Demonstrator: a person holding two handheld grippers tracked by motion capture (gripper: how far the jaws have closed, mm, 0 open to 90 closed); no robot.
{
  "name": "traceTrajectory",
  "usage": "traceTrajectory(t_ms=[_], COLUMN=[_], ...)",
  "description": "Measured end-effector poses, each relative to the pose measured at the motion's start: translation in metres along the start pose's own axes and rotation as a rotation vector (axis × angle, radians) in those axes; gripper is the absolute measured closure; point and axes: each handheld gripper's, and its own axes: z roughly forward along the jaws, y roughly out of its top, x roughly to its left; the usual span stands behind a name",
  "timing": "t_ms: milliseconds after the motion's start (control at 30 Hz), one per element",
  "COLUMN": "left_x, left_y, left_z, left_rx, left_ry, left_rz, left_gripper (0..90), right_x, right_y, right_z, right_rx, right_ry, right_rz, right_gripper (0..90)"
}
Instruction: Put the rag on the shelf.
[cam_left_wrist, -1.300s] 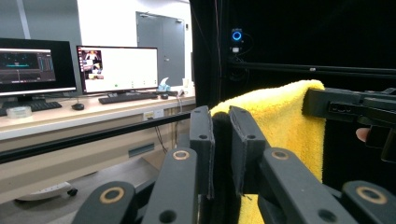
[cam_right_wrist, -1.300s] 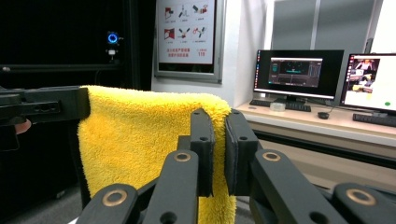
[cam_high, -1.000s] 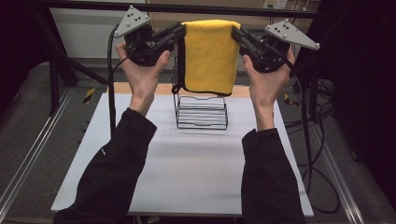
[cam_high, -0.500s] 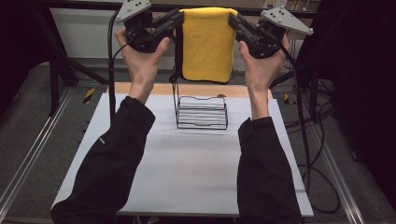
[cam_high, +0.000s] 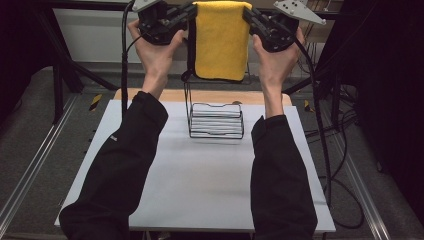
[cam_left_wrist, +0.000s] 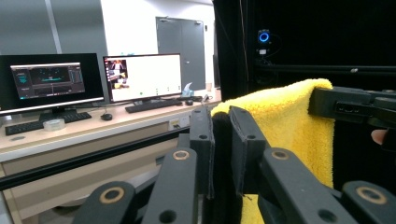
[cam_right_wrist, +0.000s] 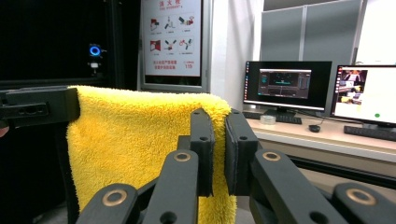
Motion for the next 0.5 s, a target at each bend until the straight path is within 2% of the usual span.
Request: traceTrajectory(t_ms=[233, 333, 500], left_x=[0.008, 0.009, 0.006], left_y=[-0.017, -0.026, -0.041], left_z=[0.014, 0.014, 0.009], left_rx=[0.032, 0.044, 0.066], left_ry=[0.011, -0.004, -0.028], left_rz=[0.005, -0.004, 0.011], left_gripper=[80.0, 79.9, 79.9], right_x=[-0.008, -0.009, -0.009], right_y=[-0.013, -0.020, -0.032], right_z=[0.012, 0.011, 0.005], right_rx=[0.034, 0.047, 0.073], right_ry=[-0.003, -0.001, 0.013], right_rz=[-0.016, -0.019, -0.009], right_gripper=[83.8, 83.8, 83.8])
